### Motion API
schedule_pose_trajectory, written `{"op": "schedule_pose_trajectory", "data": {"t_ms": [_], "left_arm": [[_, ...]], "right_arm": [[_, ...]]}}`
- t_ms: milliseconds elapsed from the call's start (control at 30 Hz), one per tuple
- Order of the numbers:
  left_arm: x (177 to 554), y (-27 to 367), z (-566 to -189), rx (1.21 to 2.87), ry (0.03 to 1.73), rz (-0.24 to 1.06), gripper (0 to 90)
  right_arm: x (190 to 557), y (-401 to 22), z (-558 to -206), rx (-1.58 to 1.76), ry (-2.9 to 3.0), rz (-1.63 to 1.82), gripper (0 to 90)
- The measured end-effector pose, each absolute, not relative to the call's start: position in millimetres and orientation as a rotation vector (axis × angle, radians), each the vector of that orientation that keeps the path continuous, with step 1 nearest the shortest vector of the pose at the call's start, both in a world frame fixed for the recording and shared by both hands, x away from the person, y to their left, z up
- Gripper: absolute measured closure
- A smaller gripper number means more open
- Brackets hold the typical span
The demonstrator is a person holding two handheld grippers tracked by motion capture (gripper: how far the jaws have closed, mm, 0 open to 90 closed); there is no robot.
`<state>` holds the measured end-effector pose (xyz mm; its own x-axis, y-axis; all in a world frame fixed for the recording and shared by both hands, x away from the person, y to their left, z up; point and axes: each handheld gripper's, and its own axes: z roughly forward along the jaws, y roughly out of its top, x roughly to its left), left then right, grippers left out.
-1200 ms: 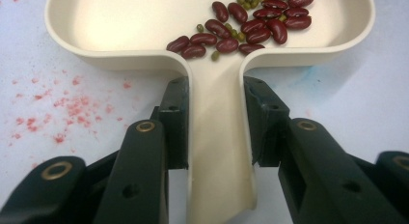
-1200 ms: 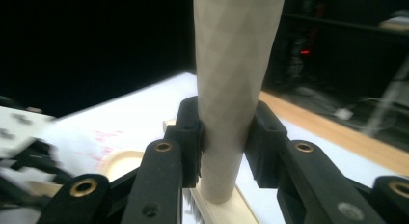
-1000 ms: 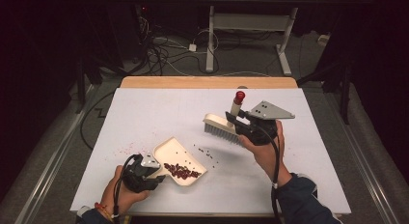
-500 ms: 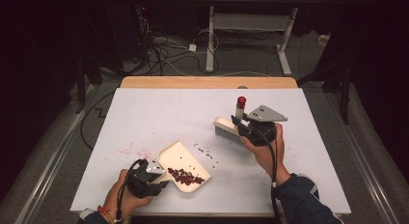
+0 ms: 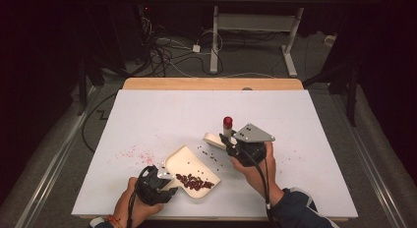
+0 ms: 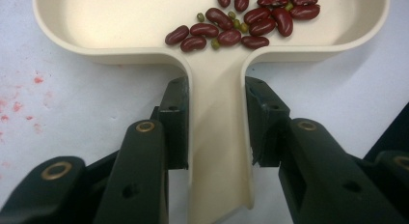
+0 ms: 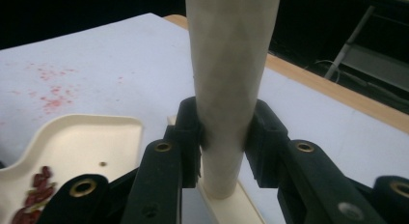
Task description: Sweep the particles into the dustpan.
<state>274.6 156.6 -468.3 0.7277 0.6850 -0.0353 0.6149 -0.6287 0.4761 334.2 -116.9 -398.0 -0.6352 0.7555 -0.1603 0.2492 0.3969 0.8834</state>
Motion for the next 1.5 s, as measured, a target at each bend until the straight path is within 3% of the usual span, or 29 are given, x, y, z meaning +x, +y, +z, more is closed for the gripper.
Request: {"op": "schedule_pose_trajectory", "data": {"t_ms": [333, 933, 1500], "left_arm": [[280, 153, -468, 2.455, 1.012, 0.200, 64.0], [282, 151, -469, 2.468, 0.999, 0.205, 63.9], [283, 153, -468, 2.460, 0.992, 0.199, 63.9]], "right_arm": [[313, -102, -396, 0.803, 2.182, 1.292, 69.9], [308, -92, -392, 0.819, 2.199, 1.458, 70.3], [326, -121, -374, 0.814, 2.104, 1.471, 70.2]]}}
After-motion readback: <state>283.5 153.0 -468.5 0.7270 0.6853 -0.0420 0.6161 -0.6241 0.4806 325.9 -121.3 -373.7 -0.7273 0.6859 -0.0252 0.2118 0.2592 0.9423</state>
